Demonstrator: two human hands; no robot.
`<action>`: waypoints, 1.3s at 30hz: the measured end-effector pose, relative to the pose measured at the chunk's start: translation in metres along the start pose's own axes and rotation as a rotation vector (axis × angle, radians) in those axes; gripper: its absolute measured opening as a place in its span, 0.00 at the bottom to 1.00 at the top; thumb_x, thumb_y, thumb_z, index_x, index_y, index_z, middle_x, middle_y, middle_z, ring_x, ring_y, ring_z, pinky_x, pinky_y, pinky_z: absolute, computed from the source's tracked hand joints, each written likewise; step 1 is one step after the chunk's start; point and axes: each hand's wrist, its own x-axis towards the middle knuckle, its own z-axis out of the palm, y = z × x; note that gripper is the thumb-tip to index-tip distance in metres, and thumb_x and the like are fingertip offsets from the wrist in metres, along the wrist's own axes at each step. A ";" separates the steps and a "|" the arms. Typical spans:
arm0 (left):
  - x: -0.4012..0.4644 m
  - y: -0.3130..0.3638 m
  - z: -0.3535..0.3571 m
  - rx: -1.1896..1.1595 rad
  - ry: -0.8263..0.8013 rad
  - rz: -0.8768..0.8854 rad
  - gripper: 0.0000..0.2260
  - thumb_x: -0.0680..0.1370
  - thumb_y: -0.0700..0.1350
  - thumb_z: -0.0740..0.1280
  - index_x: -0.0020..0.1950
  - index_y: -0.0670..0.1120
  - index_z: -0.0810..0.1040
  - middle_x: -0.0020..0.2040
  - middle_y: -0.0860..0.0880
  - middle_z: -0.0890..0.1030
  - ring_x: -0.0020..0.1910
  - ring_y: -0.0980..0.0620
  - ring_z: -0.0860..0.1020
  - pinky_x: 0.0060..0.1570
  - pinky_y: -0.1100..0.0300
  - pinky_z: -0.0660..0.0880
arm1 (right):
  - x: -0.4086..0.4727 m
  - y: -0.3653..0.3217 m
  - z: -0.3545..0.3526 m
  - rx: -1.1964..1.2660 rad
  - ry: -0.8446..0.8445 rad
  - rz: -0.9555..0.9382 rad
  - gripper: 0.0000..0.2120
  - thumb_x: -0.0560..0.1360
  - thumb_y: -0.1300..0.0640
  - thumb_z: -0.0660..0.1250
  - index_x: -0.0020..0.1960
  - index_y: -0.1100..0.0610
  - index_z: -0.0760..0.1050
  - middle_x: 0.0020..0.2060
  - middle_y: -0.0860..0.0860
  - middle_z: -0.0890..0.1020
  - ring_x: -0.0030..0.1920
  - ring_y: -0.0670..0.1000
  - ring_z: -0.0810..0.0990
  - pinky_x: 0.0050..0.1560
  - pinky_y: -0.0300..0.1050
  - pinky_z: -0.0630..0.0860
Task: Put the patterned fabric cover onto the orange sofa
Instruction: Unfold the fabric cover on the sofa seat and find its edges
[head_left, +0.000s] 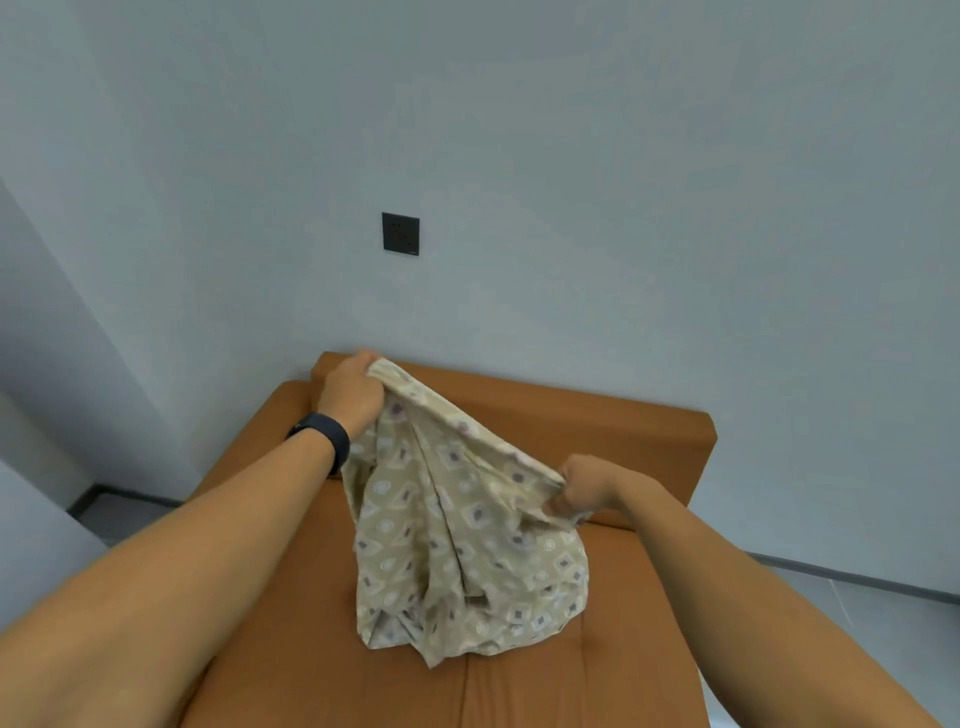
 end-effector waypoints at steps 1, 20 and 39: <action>0.005 0.000 -0.008 0.008 0.054 -0.035 0.12 0.75 0.33 0.57 0.49 0.44 0.78 0.48 0.46 0.80 0.48 0.43 0.77 0.42 0.53 0.72 | 0.004 0.009 0.005 0.003 -0.029 0.020 0.12 0.72 0.44 0.74 0.40 0.53 0.82 0.37 0.46 0.84 0.41 0.51 0.84 0.45 0.48 0.80; -0.055 0.017 0.040 -0.007 -0.597 0.290 0.08 0.82 0.45 0.65 0.44 0.52 0.78 0.37 0.51 0.78 0.37 0.52 0.74 0.40 0.55 0.70 | -0.014 -0.071 -0.007 0.603 0.095 -0.447 0.13 0.71 0.48 0.78 0.50 0.54 0.80 0.40 0.52 0.82 0.41 0.48 0.78 0.44 0.43 0.73; -0.209 -0.094 0.043 -0.072 -0.625 -0.029 0.09 0.80 0.42 0.62 0.44 0.56 0.75 0.35 0.57 0.75 0.34 0.58 0.73 0.36 0.59 0.68 | -0.033 -0.095 0.170 0.549 0.129 -0.259 0.10 0.75 0.54 0.62 0.41 0.56 0.79 0.34 0.53 0.80 0.35 0.52 0.74 0.38 0.48 0.70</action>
